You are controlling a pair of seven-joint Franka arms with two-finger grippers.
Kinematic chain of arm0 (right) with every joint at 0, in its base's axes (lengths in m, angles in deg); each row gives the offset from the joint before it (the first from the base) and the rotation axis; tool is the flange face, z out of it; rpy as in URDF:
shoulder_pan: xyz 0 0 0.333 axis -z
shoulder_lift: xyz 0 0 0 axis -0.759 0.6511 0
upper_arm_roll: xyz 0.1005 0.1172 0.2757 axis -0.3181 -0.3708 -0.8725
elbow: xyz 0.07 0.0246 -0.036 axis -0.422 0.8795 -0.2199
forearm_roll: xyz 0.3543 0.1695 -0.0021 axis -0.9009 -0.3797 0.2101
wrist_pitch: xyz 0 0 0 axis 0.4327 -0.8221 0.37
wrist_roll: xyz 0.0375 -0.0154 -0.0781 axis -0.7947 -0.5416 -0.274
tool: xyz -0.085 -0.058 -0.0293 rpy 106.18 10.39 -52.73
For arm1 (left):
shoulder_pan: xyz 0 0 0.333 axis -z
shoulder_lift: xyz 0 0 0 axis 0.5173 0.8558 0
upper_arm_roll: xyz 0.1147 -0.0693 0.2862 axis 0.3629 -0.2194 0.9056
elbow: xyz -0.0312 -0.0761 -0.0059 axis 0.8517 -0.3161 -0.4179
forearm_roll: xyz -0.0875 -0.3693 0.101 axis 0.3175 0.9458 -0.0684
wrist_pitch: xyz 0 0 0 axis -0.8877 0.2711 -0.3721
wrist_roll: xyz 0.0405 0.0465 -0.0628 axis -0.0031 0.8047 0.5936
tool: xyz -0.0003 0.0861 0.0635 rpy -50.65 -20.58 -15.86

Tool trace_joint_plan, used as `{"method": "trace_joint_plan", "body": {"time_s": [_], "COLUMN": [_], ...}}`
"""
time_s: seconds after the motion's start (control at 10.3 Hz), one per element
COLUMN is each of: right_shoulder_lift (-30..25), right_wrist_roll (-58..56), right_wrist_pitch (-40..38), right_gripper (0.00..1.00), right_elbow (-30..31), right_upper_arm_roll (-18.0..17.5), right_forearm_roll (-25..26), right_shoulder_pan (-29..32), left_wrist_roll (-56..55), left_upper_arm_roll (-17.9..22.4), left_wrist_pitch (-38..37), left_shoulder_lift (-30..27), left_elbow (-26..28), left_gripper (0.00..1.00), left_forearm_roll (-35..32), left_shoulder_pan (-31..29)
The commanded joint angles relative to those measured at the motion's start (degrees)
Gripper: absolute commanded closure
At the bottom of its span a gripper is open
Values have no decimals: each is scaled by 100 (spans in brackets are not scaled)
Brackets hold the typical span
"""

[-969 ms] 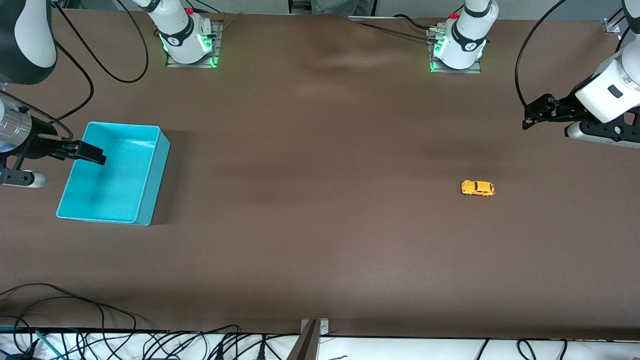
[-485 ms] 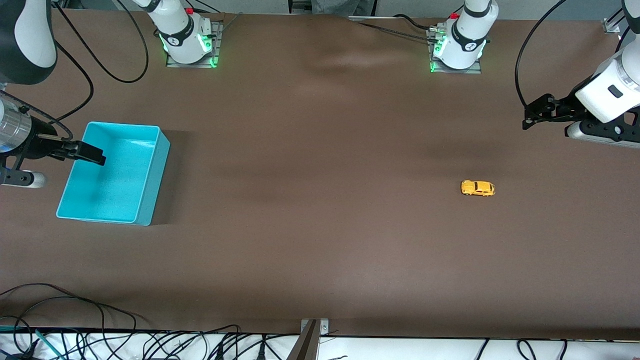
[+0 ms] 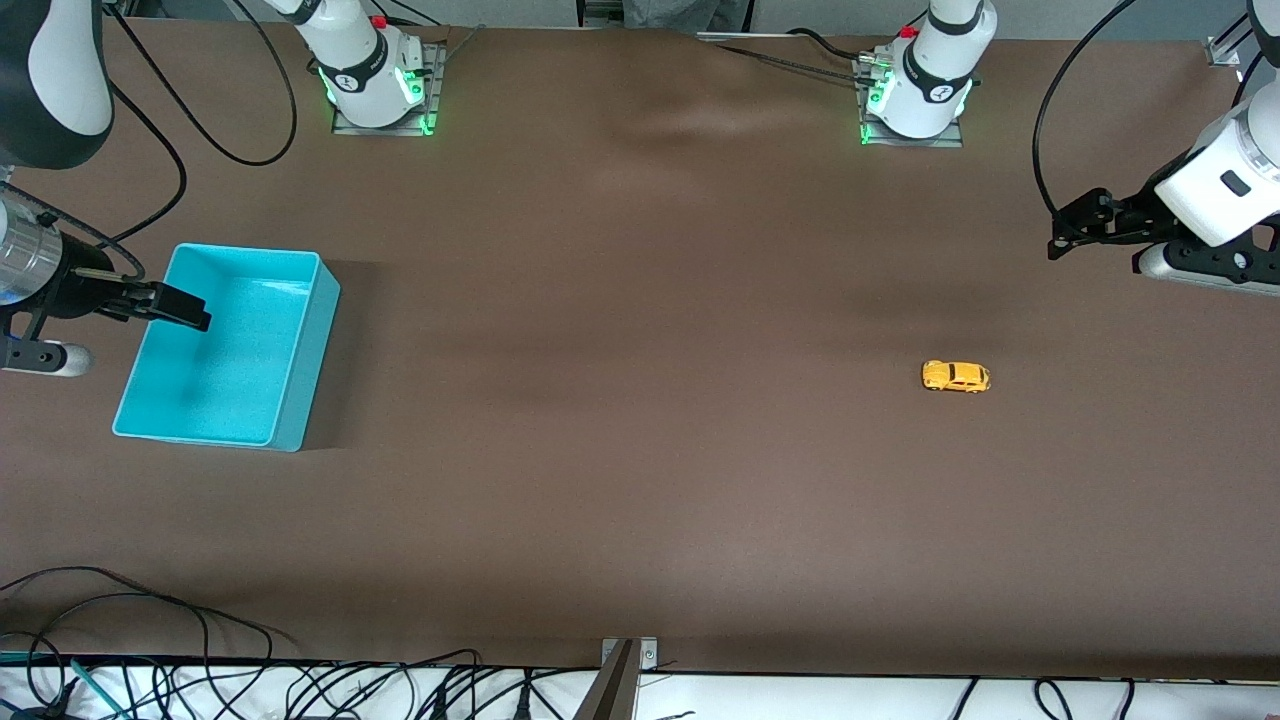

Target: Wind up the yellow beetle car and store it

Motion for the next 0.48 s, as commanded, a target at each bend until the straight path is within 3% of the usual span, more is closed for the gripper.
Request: {"method": "trace_joint_plan", "body": {"time_s": [0.0, 0.39], "right_shoulder_lift": [-48, -48], "right_wrist_roll": [63, 63], "right_wrist_pitch": [49, 49], "right_gripper": [0, 0], "right_elbow": [59, 59], "right_upper_arm_roll": [16, 16], "right_forearm_roll": [21, 21], "right_shoulder_pan": [-19, -19], "left_wrist_roll": [-19, -28], "left_upper_arm_roll": [15, 6], "left_wrist_pitch": [-144, -188], "left_shoulder_lift": [101, 241], "left_elbow": [-187, -187], "left_gripper": [0, 0], "left_forearm_roll": [130, 138], "left_shoulder_pan": [-17, -9]}}
